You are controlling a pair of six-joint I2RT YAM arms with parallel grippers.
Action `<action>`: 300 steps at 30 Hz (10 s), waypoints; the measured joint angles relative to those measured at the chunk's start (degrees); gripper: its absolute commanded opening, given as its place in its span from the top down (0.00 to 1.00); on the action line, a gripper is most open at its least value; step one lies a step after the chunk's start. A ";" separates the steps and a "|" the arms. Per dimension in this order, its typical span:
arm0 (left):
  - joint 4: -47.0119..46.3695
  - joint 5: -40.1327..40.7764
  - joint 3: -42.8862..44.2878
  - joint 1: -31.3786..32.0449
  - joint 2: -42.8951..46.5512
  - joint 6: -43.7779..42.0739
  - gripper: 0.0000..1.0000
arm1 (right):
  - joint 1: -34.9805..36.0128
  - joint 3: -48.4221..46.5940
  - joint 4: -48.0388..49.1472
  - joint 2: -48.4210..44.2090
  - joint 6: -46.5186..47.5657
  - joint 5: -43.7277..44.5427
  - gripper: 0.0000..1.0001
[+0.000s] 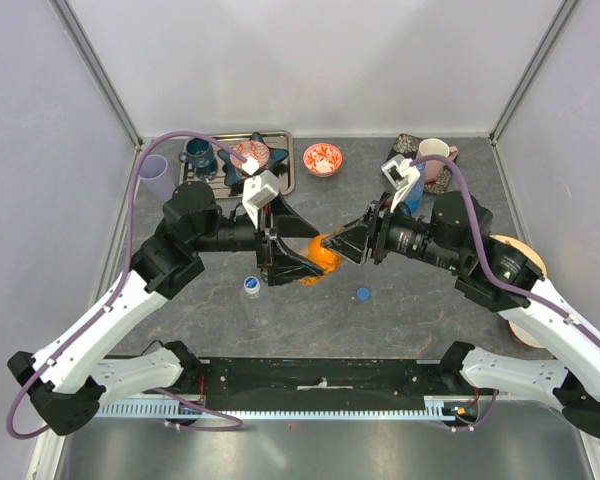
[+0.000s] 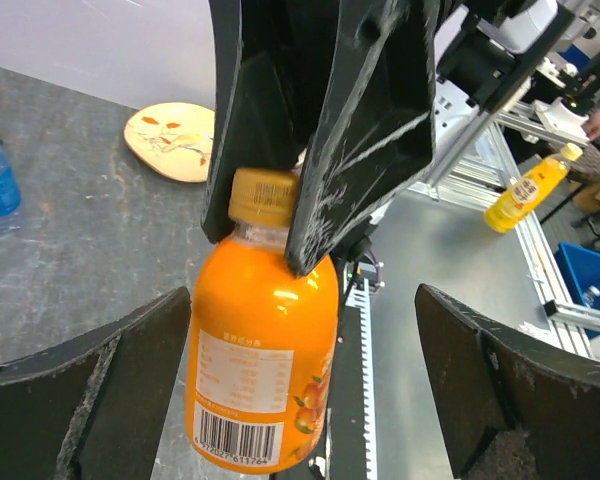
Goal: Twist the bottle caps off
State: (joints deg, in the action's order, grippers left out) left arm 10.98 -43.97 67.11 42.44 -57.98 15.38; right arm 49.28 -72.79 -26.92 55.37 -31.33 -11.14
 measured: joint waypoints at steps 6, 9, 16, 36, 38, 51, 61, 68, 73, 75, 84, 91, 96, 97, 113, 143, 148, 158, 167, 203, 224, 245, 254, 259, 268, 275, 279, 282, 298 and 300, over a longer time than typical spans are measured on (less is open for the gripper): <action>-0.26 -2.71 0.00 0.00 -0.44 -0.04 0.00 | 0.00 -3.17 2.49 0.61 -0.17 -3.23 1.00; -0.28 -2.97 0.00 0.00 -0.72 -0.04 0.00 | 0.00 -4.15 3.65 1.33 -0.37 -4.24 1.00; -0.37 -3.19 -0.63 0.02 -1.84 -0.07 0.12 | 0.00 -4.63 5.14 3.50 -0.66 -5.68 1.00; -0.11 -2.82 -2.10 -0.28 -2.01 -1.88 0.51 | 0.00 -6.47 4.24 5.22 -0.70 -5.18 0.13; -0.02 -0.46 -2.60 -0.11 -1.86 -2.25 0.53 | 0.00 -7.28 3.87 5.14 -0.94 -3.34 0.10; 0.22 38.07 -3.85 15.45 1.53 -11.58 0.60 | 0.00 -17.09 -1.81 8.59 -6.32 13.00 0.12; -2.16 57.16 -5.88 20.98 1.33 -18.03 0.62 | 0.00 -17.33 -5.46 12.20 -9.40 15.37 0.17; -2.82 60.30 -6.45 21.03 1.33 -18.88 0.63 | 0.00 -17.11 -5.51 12.17 -9.90 14.97 0.23; -3.34 60.61 -6.45 21.03 1.33 -18.97 0.63 | 0.00 -16.02 -5.49 12.17 -9.90 14.21 0.29; -3.54 60.63 -6.45 21.03 1.33 -18.99 0.63 | 0.00 -15.54 -5.55 12.17 -9.88 13.99 0.31; -3.48 60.59 -6.58 21.03 1.25 -19.02 0.63 | 0.11 -14.53 -4.59 12.15 -10.08 13.27 0.64; -3.39 60.50 -6.91 21.03 1.25 -19.02 0.63 | 0.11 -13.09 -3.56 11.58 -9.79 13.00 1.00; -3.32 59.45 -7.52 21.00 1.55 -19.02 0.63 | 0.11 -11.80 -2.89 10.86 -7.69 11.82 1.00; -3.17 58.88 -7.54 21.00 1.70 -18.97 0.64 | 0.11 -11.54 -2.75 10.62 -7.15 11.32 1.00; -4.98 8.00 -6.84 4.68 5.01 -3.98 0.69 | 0.09 -10.58 1.81 5.44 10.14 -10.78 1.00; -22.95 -19.30 -9.01 1.99 0.24 13.92 0.71 | -0.26 -8.98 6.95 3.39 22.60 -30.53 0.67; -20.39 -16.26 -9.01 1.99 0.52 11.02 0.71 | -0.11 -8.98 5.14 2.89 20.50 -25.92 0.56; -17.49 -13.05 -9.01 1.99 0.98 7.37 0.71 | -0.09 -9.18 3.32 3.26 17.81 -21.92 0.29; -16.52 -11.67 -9.01 1.99 1.16 5.68 0.71 | -0.09 -10.58 1.88 3.76 16.55 -17.31 0.03; -10.47 59.19 -9.44 21.05 3.10 -18.97 0.72 | 0.00 -25.66 -13.49 16.65 -4.13 12.39 0.12; -10.62 60.41 -10.34 21.07 3.13 -19.61 0.72 | 0.00 -22.47 -9.92 15.89 -4.74 12.35 0.44; -9.68 59.25 -10.84 21.24 3.19 -19.58 0.78 | -0.04 -18.45 -6.97 13.66 -3.41 9.14 1.00; -7.52 44.22 -10.12 20.13 6.27 -17.09 0.78 | 0.00 -18.10 -7.41 9.86 3.50 -0.87 1.00; -5.70 29.79 -7.80 17.27 6.64 -12.24 0.78 | 0.00 -18.99 -7.34 8.20 9.16 -9.49 1.00; -9.46 2.91 -6.25 9.92 4.98 -1.73 0.78 | 0.11 -16.24 -1.38 4.83 16.65 -24.17 1.00; -15.72 -10.75 -6.27 6.40 2.36 5.33 0.78 | 0.02 -13.94 3.34 3.67 18.38 -30.95 1.00; -20.11 -16.26 -6.62 5.20 0.70 9.16 0.78 | 0.00 -13.77 4.15 3.43 19.41 -32.87 1.00; -23.74 -19.26 -7.41 4.57 -0.44 11.91 0.77 | 0.00 -13.49 4.28 3.17 19.74 -33.44 1.00; -24.59 -19.10 -8.81 2.25 1.07 13.53 0.77 | 0.02 -13.49 5.03 -2.08 18.12 -30.21 1.00; -23.85 -18.45 -8.81 2.25 1.51 12.98 0.76 | 0.02 -13.44 5.14 -2.21 18.05 -28.81 1.00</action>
State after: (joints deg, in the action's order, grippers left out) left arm -12.86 -62.41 58.30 44.69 -56.47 28.36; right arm 49.30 -86.24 -21.78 53.17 -13.28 -39.94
